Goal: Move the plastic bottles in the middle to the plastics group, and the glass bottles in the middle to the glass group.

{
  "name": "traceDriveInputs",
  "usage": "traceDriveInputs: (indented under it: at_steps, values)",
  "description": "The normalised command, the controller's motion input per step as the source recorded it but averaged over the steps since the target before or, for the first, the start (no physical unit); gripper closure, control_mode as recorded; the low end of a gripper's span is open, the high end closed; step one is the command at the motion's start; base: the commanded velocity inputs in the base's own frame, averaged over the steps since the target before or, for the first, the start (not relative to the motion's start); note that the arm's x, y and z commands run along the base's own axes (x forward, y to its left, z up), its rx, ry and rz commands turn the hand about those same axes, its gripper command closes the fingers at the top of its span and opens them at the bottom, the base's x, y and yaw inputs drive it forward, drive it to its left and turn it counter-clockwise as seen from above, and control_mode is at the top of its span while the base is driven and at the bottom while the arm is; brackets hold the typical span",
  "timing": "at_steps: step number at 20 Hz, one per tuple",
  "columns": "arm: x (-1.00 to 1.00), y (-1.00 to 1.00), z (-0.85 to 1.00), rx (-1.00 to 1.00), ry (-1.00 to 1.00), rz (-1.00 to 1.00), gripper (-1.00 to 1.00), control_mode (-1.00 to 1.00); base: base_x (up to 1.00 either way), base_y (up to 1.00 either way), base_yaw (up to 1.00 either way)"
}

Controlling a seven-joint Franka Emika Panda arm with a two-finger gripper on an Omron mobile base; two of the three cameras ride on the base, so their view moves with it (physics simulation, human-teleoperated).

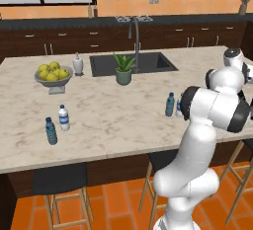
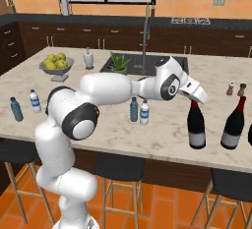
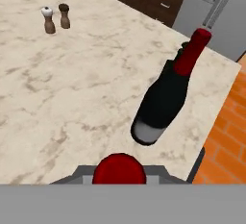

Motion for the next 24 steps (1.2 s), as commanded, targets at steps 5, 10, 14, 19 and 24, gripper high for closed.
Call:
traceDriveInputs:
  at_steps: [5, 10, 14, 19, 24]
  values:
    - [0.30, -0.43, -0.02, 0.10, -0.03, -0.08, 1.00, -1.00, 0.00, 0.00, 0.00]
    - [0.28, -0.49, 0.00, 0.05, -0.02, -0.08, 1.00, -1.00, 0.00, 0.00, 0.00]
    - [0.22, -0.51, 0.00, 0.00, -0.02, -0.06, 1.00, -1.00, 0.00, 0.00, 0.00]
    - [0.07, -0.14, -0.17, 0.08, -0.07, -0.01, 1.00, -1.00, 0.00, 0.00, 0.00]
    - [-0.02, -0.10, -0.41, 0.04, -0.16, 0.00, 1.00, -1.00, 0.00, 0.00, 0.00]
